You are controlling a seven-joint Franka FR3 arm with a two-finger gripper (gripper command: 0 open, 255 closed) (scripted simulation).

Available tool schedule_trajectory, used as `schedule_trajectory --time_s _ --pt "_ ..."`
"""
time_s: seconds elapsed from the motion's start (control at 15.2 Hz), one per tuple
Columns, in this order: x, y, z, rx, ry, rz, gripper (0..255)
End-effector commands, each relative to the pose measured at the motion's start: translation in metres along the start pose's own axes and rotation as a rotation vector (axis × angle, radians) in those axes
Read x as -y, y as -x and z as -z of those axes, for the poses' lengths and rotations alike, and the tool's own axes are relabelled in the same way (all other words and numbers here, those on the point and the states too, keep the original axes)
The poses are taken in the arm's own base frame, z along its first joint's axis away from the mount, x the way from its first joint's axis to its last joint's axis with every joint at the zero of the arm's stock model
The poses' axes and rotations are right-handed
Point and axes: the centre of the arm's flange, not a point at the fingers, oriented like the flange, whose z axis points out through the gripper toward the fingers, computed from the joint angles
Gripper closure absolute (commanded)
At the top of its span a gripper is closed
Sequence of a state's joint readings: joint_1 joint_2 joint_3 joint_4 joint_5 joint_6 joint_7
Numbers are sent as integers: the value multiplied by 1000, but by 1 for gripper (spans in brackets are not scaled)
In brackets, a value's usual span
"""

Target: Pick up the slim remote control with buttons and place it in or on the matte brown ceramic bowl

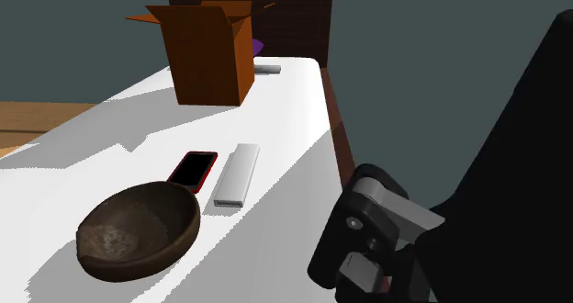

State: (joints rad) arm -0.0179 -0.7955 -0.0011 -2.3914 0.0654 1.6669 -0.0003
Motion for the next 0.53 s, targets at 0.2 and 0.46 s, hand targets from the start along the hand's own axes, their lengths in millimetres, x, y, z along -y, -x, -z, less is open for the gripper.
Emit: schedule_trajectory --time_s 0.2,0.46 --pt "28 -26 -14 7 3 25 0" --pt "65 -61 -32 16 7 57 0"
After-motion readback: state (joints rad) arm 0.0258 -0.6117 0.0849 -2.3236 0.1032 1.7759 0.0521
